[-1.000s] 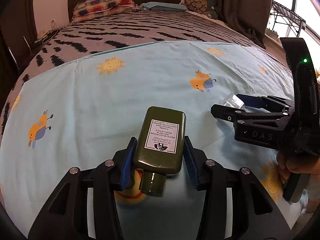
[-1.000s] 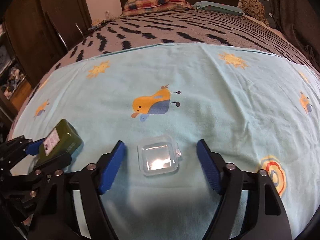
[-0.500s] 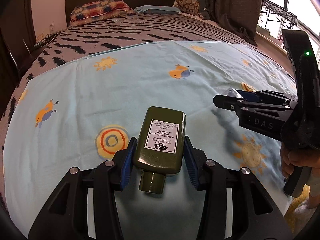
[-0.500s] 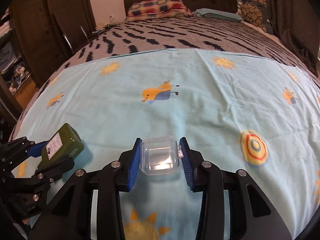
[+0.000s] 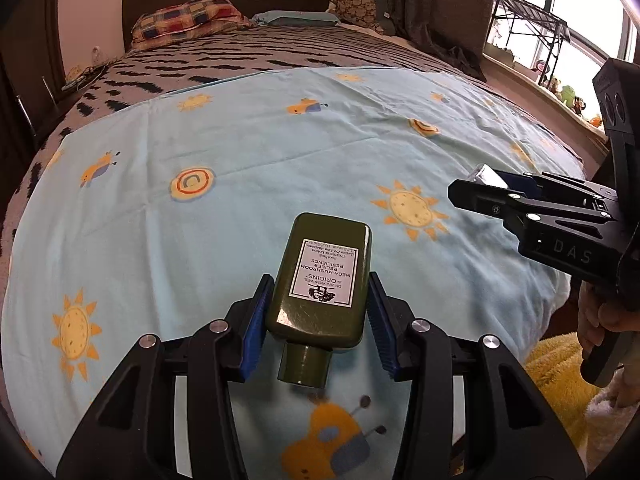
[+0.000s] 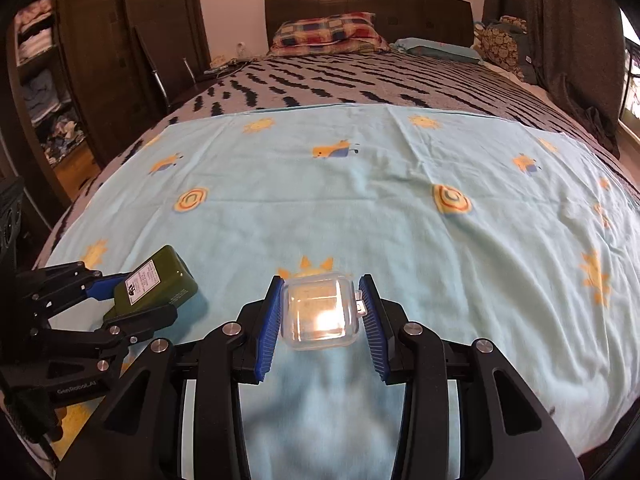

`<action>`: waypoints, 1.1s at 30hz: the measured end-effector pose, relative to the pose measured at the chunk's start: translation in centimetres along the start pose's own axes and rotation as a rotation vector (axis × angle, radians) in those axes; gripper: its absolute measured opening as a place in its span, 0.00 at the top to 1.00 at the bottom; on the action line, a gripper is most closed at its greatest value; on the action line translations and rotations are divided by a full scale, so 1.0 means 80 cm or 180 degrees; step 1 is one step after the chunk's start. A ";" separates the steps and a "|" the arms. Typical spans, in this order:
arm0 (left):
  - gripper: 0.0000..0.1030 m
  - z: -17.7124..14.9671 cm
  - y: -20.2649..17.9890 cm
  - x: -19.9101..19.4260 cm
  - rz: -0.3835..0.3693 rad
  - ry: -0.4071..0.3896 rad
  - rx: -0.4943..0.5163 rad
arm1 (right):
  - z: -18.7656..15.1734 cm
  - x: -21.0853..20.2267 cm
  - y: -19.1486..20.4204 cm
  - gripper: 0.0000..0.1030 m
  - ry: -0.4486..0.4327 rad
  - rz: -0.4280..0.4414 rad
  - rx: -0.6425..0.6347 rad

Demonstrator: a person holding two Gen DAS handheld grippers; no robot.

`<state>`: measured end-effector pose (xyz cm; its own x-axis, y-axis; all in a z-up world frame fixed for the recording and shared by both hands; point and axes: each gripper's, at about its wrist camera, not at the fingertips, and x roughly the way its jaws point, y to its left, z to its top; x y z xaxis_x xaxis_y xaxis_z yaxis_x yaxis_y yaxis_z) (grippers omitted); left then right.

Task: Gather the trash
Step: 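Carry the green bottle and clear box into the bin and open both tools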

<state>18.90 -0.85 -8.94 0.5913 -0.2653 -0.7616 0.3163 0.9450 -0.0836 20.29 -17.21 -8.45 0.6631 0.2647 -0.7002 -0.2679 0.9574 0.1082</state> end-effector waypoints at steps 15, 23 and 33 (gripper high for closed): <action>0.58 -0.098 -0.066 -0.074 -0.0272 -0.0153 0.0024 | -0.114 -0.099 0.015 0.62 -0.0161 0.0052 -0.0055; 0.58 -0.156 -0.096 -0.090 -0.0358 -0.0109 0.0133 | -0.181 -0.114 0.019 0.62 -0.0120 0.0026 0.0000; 0.58 -0.241 -0.102 -0.030 -0.0427 0.0463 0.0072 | -0.267 -0.059 0.012 0.62 0.0407 0.0153 0.0279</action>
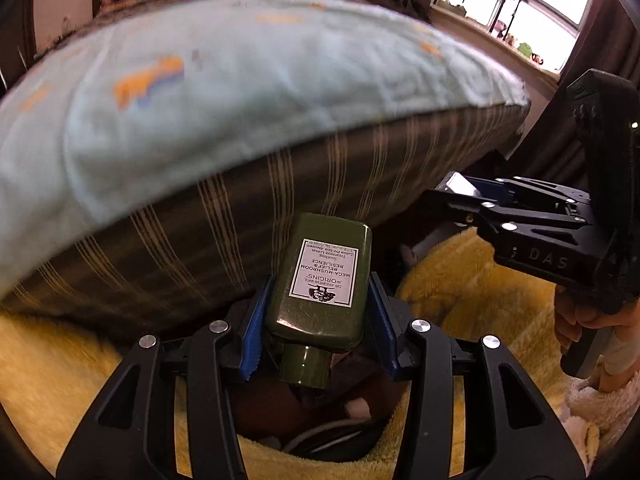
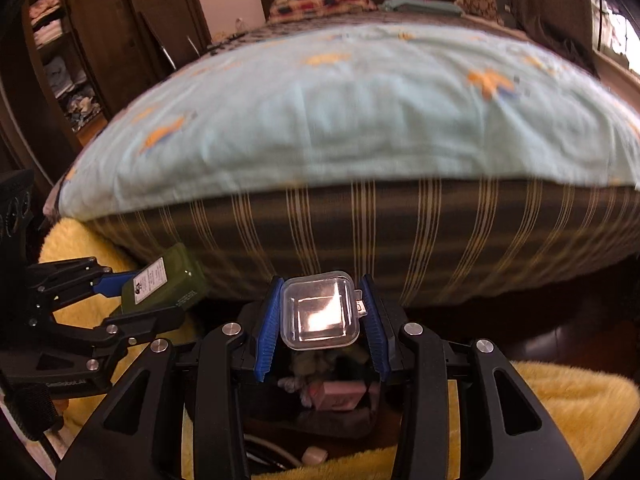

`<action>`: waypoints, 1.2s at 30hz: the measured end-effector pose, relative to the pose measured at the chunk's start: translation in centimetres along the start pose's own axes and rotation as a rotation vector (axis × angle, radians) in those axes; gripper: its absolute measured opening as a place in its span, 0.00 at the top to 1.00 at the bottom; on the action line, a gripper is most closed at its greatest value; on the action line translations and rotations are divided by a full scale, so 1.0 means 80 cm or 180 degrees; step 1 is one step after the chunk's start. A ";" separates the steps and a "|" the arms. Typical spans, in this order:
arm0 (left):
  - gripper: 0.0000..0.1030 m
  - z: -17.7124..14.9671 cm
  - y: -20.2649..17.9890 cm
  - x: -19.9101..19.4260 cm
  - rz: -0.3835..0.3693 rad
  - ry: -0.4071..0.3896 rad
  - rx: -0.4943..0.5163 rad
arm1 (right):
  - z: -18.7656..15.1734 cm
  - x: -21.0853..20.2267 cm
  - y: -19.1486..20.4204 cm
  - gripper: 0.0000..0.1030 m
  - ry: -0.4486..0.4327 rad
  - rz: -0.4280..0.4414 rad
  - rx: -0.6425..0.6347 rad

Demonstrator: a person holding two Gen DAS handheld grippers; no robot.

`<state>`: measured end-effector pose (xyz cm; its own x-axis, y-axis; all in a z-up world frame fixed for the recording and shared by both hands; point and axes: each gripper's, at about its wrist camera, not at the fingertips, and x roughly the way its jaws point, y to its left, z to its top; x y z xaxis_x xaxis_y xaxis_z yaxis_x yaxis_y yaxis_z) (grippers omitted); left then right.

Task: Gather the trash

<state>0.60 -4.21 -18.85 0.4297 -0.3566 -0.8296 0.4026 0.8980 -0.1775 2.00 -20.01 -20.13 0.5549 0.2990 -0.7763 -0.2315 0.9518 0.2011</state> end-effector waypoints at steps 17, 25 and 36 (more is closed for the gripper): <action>0.58 -0.039 0.025 0.126 -0.0058 0.0726 -0.0173 | -0.064 0.116 -0.024 0.62 0.0753 0.0031 0.0288; 0.57 -0.040 0.028 0.127 -0.0076 0.0750 -0.0191 | -0.066 0.117 -0.024 0.59 0.0751 0.0049 0.0326; 0.22 -0.029 0.022 0.096 0.0170 0.0526 -0.0038 | -0.029 0.086 -0.043 0.28 0.0526 -0.0089 0.0393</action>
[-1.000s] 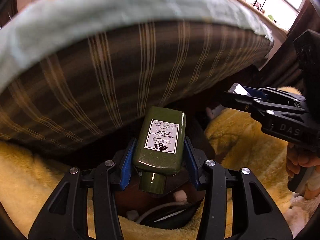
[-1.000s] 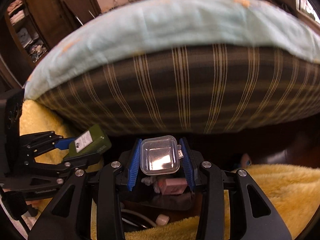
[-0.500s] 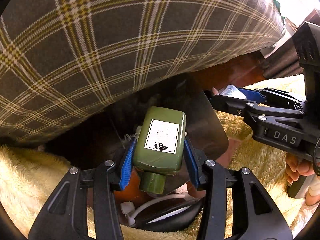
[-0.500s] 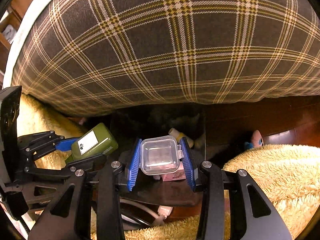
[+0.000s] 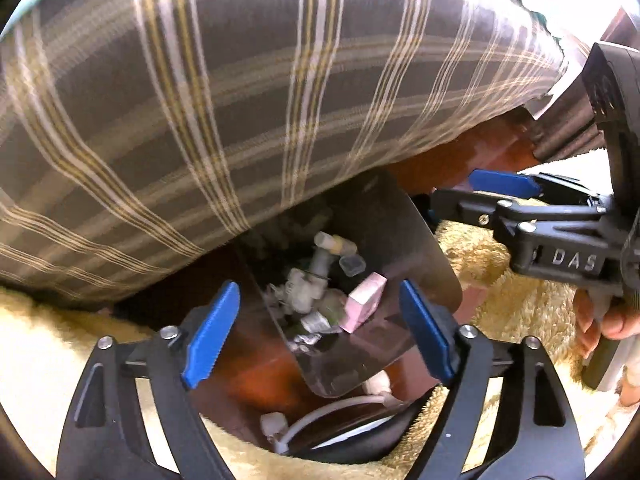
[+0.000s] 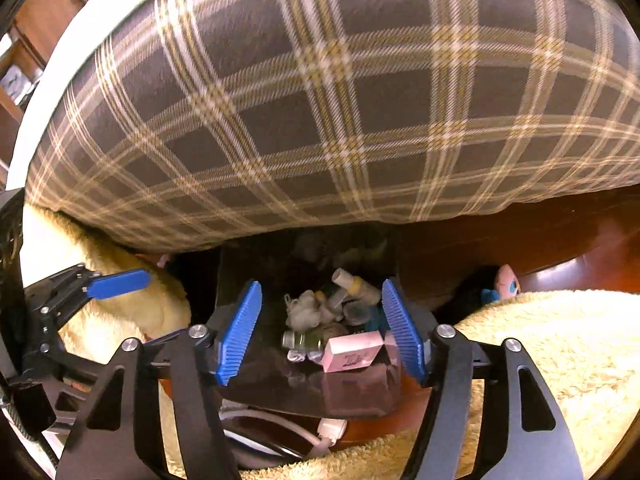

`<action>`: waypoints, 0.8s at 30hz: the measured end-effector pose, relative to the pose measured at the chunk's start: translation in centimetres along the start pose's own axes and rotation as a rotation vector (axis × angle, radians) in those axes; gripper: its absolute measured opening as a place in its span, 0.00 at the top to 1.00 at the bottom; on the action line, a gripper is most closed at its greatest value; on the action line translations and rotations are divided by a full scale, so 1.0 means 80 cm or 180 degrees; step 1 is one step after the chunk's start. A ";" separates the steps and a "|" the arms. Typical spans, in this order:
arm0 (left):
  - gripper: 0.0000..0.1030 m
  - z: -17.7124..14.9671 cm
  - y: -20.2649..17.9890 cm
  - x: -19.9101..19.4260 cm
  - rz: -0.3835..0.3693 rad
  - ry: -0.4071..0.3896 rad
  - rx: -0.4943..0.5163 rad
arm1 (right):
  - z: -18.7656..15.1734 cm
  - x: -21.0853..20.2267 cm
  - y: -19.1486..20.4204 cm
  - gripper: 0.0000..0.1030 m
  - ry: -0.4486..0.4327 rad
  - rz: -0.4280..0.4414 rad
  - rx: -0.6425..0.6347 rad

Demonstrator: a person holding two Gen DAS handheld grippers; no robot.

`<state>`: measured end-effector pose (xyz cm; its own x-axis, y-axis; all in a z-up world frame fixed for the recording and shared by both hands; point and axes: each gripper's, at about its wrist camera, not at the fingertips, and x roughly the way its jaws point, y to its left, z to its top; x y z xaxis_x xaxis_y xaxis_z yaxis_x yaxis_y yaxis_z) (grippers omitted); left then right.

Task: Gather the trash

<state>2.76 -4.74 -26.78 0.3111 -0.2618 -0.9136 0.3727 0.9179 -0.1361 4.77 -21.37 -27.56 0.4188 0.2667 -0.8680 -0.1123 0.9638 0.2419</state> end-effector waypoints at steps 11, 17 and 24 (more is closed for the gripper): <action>0.08 0.028 0.010 -0.120 0.0110 -0.0654 -0.0021 | 0.038 -0.118 0.009 0.03 -0.0703 -0.0185 -0.0120; 0.08 0.051 0.013 -0.203 0.0258 -0.1145 -0.0051 | 0.062 -0.203 0.030 0.03 -0.1294 -0.0376 -0.0276; 0.08 0.073 0.001 -0.276 0.0478 -0.1749 0.0025 | 0.081 -0.278 0.058 0.03 -0.1845 -0.0610 -0.0371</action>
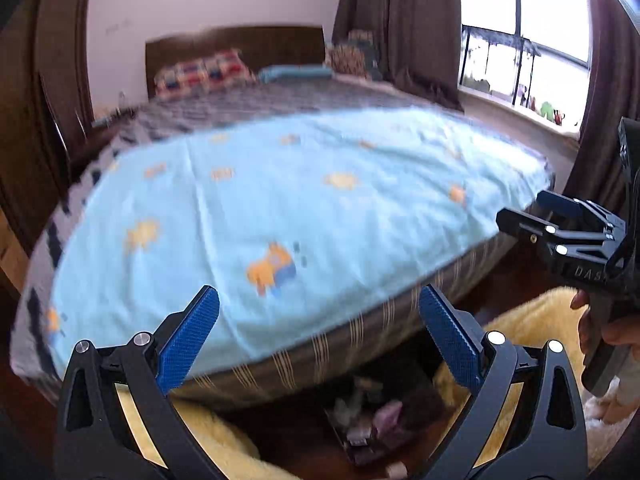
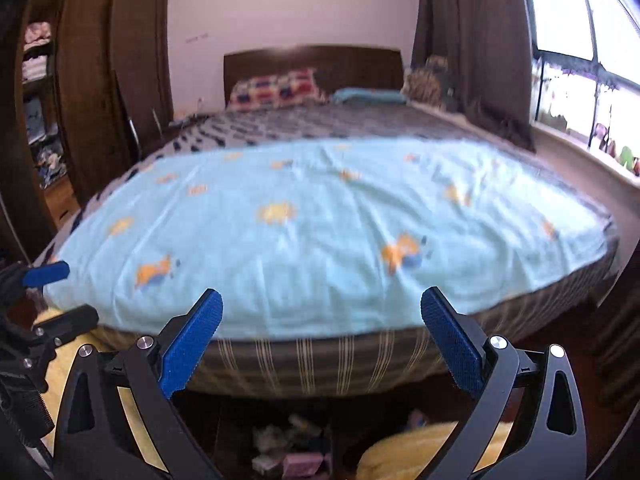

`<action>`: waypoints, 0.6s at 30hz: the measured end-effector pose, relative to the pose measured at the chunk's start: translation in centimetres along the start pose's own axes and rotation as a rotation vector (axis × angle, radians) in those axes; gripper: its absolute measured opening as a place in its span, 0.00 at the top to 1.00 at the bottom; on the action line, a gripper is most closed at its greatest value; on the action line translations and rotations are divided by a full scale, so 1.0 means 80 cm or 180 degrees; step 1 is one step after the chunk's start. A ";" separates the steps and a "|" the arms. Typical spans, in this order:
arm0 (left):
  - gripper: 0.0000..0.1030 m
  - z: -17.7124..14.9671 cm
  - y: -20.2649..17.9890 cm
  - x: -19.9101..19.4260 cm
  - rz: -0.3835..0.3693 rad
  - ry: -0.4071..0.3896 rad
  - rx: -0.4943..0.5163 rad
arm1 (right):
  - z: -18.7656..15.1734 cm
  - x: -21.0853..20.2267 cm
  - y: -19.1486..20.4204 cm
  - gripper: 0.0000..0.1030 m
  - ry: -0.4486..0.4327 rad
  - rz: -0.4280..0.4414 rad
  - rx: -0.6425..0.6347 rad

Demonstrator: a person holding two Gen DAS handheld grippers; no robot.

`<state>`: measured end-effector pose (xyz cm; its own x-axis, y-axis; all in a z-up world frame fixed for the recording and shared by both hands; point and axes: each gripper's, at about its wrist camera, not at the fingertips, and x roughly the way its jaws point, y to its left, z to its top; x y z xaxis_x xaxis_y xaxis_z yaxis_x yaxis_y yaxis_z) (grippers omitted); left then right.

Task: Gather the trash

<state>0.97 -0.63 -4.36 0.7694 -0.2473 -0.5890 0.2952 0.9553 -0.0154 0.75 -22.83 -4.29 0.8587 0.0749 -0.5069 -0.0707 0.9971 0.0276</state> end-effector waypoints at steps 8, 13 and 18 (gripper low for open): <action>0.08 0.045 -0.001 -0.039 0.0002 -0.0477 -0.0009 | 0.037 -0.035 0.001 0.03 -0.0444 -0.0146 0.0061; 0.08 0.053 -0.003 -0.055 0.0071 -0.0637 -0.0003 | 0.041 -0.047 0.001 0.03 -0.0578 -0.0208 0.0099; 0.08 0.043 -0.008 -0.058 0.0006 -0.0645 -0.0044 | 0.032 -0.052 0.004 0.03 -0.0534 -0.0295 0.0138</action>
<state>-0.80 -0.62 1.17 0.8686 -0.2718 -0.4143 0.2870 0.9576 -0.0264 -1.56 -22.75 0.02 0.9333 -0.0199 -0.3585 0.0315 0.9992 0.0264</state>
